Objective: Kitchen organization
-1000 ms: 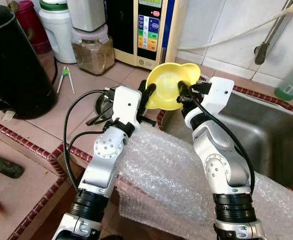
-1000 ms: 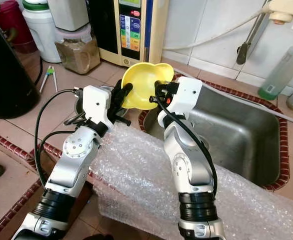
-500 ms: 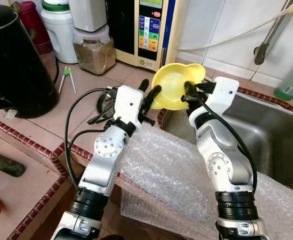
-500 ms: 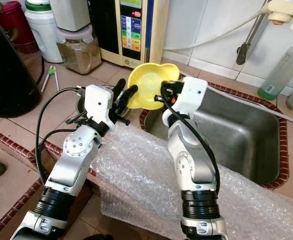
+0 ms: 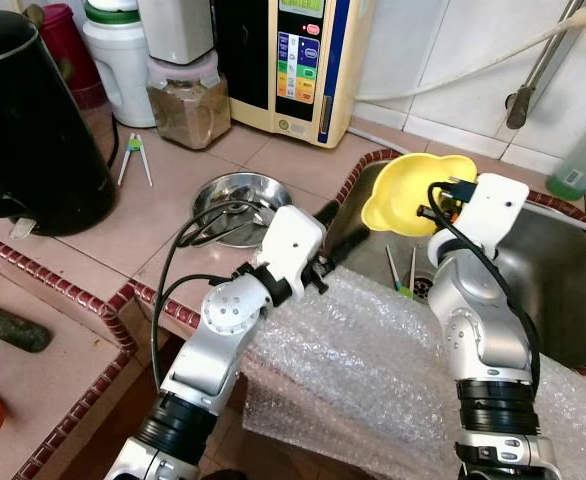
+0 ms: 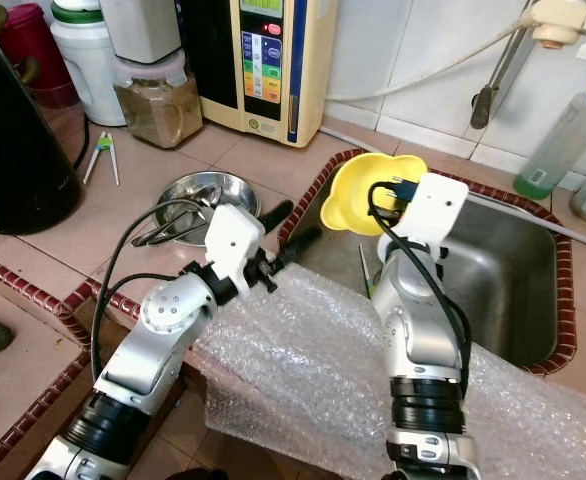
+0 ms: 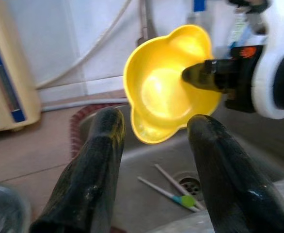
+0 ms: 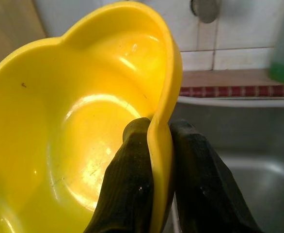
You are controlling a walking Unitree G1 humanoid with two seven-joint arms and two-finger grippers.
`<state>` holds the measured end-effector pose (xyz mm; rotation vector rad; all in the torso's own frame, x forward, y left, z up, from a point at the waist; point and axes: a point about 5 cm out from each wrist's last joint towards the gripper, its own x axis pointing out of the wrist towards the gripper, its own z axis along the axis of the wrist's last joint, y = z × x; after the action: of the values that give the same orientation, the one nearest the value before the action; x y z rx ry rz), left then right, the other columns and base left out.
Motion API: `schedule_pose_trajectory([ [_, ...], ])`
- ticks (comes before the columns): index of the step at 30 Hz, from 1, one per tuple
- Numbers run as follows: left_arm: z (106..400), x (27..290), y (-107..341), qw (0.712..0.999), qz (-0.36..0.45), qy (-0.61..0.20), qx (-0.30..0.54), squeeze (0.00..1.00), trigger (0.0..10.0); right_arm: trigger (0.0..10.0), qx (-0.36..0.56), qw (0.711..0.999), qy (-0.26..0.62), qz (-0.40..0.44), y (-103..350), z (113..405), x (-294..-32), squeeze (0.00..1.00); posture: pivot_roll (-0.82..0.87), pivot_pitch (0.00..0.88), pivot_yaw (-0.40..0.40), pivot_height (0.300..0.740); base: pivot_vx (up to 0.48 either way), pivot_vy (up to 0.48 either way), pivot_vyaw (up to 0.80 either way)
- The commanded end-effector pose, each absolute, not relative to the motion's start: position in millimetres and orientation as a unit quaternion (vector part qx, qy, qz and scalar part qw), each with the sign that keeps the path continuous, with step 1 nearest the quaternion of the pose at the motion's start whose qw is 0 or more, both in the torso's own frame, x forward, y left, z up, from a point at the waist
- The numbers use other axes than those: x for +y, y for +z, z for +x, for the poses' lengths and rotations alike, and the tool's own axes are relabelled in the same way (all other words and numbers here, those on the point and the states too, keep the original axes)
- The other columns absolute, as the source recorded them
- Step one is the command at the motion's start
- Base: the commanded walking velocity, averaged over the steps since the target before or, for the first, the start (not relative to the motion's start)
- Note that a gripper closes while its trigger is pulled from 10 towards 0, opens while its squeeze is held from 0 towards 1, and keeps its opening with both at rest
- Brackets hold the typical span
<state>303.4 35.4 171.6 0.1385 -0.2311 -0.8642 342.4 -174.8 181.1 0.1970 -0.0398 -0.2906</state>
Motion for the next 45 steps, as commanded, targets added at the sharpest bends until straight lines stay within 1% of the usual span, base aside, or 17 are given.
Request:
schedule_pose_trajectory([
  [1, 298.7, 31.4, 167.7, 0.891, 0.077, -0.438, -0.096, 1.00, 10.0, 0.0, -0.026, 0.981, -0.170, 0.086, 179.7, 341.7, -185.5, 0.00, 0.03, 0.060, -0.023, 0.740, 0.000, 0.000, 0.00],
  [2, 298.7, 31.4, 167.7, 0.891, 0.077, -0.438, -0.096, 1.00, 10.0, 0.0, -0.026, 0.981, -0.170, 0.086, 179.7, 341.7, -185.5, 0.00, 0.03, 0.060, -0.023, 0.740, 0.000, 0.000, 0.00],
  [3, 298.8, 33.4, 161.8, 0.889, 0.090, -0.443, -0.076, 1.00, 10.0, 0.0, -0.026, 0.979, -0.187, 0.080, 177.2, 341.4, -193.5, 0.00, 0.03, 0.060, -0.022, 0.740, 0.000, 0.000, 0.00],
  [5, 298.7, 37.5, 157.0, 0.883, 0.107, -0.452, -0.060, 1.00, 10.0, 0.0, -0.025, 0.975, -0.208, 0.068, 174.2, 340.9, -204.1, 0.00, 0.03, 0.060, -0.021, 0.740, 0.000, 0.000, 0.00],
  [9, 300.2, 43.0, 154.0, 0.882, 0.120, -0.452, -0.049, 1.00, 10.0, 0.0, -0.015, 0.973, -0.225, 0.057, 167.4, 339.8, -216.5, 0.00, 0.03, 0.061, -0.021, 0.740, 0.000, 0.000, 0.00],
  [12, 301.3, 45.8, 152.9, 0.883, 0.126, -0.449, -0.044, 1.00, 10.0, 0.0, 0.005, 0.973, -0.228, 0.034, 155.9, 338.4, -226.1, 0.00, 0.03, 0.060, -0.022, 0.740, 0.000, 0.000, 0.00],
  [13, 300.8, 46.2, 152.2, 0.883, 0.129, -0.451, -0.040, 1.00, 10.0, 0.4, 0.016, 0.973, -0.229, 0.023, 149.0, 337.4, -231.2, 0.00, 0.03, 0.061, -0.022, 0.740, 0.000, 0.000, 0.00],
  [14, 300.4, 46.3, 151.2, 0.882, 0.130, -0.452, -0.038, 1.00, 10.0, 0.4, 0.022, 0.974, -0.227, 0.016, 145.2, 336.7, -234.2, 0.00, 0.03, 0.061, -0.022, 0.740, 0.000, 0.000, 0.00],
  [15, 299.7, 46.2, 150.5, 0.881, 0.133, -0.453, -0.037, 1.00, 10.0, 6.9, 0.026, 0.974, -0.225, 0.010, 143.3, 336.1, -236.1, 0.00, 0.03, 0.061, -0.021, 0.740, 0.000, 0.000, 0.00],
  [16, 299.7, 46.2, 150.5, 0.881, 0.133, -0.453, -0.037, 1.00, 10.0, 6.9, 0.026, 0.974, -0.225, 0.010, 143.3, 336.1, -236.1, 0.00, 0.03, 0.061, -0.021, 0.740, 0.000, 0.000, 0.00],
  [17, 298.3, 45.5, 148.9, 0.878, 0.136, -0.457, -0.035, 1.00, 10.0, 10.0, 0.032, 0.975, -0.222, 0.003, 139.5, 334.8, -240.4, 1.00, 0.03, 0.061, -0.020, 0.740, 0.000, 0.000, 0.00],
  [24, 295.5, 42.0, 147.4, 0.875, 0.142, -0.461, -0.037, 1.00, 10.0, 10.0, 0.033, 0.976, -0.214, -0.003, 136.1, 334.5, -245.8, 1.00, 0.03, 0.063, -0.021, 0.740, 0.000, 0.000, 0.00],
  [32, 295.0, 42.4, 146.7, 0.873, 0.146, -0.465, -0.036, 1.00, 10.0, 10.0, 0.033, 0.980, -0.196, -0.008, 132.8, 335.5, -239.3, 1.00, 0.03, 0.059, -0.022, 0.740, 0.000, 0.000, 0.00],
  [37, 296.1, 43.4, 146.1, 0.871, 0.153, -0.466, -0.035, 1.00, 10.0, 10.0, 0.030, 0.982, -0.186, 0.010, 132.2, 335.6, -236.8, 1.00, 0.03, 0.058, -0.022, 0.740, 0.000, 0.000, 0.00],
  [41, 296.0, 41.6, 145.7, 0.870, 0.154, -0.466, -0.035, 1.00, 10.0, 10.0, 0.048, 0.984, -0.157, 0.069, 127.8, 337.8, -230.8, 1.00, 0.02, 0.058, -0.022, 0.740, 0.000, 0.000, 0.00],
  [45, 296.0, 40.5, 146.0, 0.871, 0.155, -0.464, -0.038, 1.00, 10.0, 10.0, 0.038, 0.987, -0.140, 0.067, 131.2, 339.3, -227.6, 1.00, 0.02, 0.060, -0.022, 0.740, 0.000, 0.000, 0.00],
])
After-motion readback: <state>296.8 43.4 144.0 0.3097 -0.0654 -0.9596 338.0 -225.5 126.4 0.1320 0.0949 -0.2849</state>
